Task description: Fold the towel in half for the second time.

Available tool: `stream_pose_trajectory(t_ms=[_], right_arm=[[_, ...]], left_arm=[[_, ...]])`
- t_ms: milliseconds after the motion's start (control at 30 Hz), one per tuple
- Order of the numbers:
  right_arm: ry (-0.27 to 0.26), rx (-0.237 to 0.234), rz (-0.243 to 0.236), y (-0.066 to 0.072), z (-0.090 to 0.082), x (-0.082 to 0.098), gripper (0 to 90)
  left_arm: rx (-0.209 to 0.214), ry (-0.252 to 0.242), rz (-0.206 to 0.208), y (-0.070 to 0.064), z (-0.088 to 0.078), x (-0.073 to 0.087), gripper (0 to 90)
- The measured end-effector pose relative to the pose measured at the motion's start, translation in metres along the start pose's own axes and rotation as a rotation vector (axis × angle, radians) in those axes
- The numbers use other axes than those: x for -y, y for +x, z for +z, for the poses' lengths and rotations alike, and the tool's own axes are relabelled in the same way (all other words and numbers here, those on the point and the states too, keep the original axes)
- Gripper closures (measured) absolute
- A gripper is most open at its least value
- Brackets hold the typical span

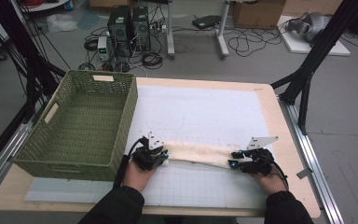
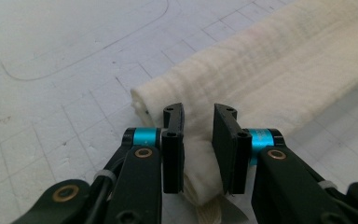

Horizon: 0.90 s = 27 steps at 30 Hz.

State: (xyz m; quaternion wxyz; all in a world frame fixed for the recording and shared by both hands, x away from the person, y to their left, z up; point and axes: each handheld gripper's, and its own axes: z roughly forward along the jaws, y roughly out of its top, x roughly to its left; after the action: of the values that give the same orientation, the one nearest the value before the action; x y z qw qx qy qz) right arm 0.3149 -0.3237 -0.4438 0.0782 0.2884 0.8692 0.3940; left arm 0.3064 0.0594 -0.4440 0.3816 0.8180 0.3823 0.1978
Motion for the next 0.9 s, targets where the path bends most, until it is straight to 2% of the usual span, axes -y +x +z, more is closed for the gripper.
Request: stream_pose_trajectory(t_ms=[600,900], right_arm=[[0.005,0.005,-0.006,-0.0006,-0.0028,0.0013,58.8],[0.007,0.018,-0.014,0.0007,-0.0021,0.0007,57.9]], left_arm=[[-0.001,-0.004,0.029,-0.0006,-0.0001,0.0007,72.8],[-0.005,-0.002,0.027,-0.0017,-0.0003,0.0006,71.7]])
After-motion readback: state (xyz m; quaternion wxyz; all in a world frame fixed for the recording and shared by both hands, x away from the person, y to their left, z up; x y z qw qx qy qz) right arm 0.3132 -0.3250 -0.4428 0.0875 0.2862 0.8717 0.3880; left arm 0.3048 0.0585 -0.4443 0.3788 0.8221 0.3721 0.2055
